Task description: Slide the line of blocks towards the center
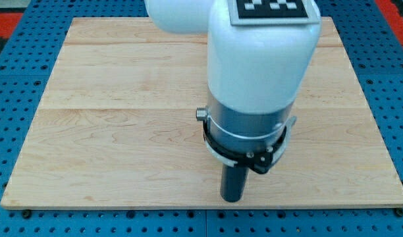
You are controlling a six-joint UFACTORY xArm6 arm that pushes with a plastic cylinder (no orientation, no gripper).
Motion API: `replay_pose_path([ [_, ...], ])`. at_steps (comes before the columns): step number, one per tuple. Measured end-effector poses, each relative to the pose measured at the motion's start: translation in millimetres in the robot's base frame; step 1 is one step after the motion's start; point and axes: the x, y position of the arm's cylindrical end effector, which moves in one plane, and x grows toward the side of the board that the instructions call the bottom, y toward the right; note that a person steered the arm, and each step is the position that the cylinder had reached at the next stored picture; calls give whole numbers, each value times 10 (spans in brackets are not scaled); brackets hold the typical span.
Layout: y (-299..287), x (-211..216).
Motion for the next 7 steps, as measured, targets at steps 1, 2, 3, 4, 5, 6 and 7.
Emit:
replay_pose_path([
  [1, 182, -189],
  [2, 153, -429],
  [3, 153, -728],
  [4, 153, -895],
  [5, 153, -1044],
  [6, 163, -1185],
  [7, 256, -1177],
])
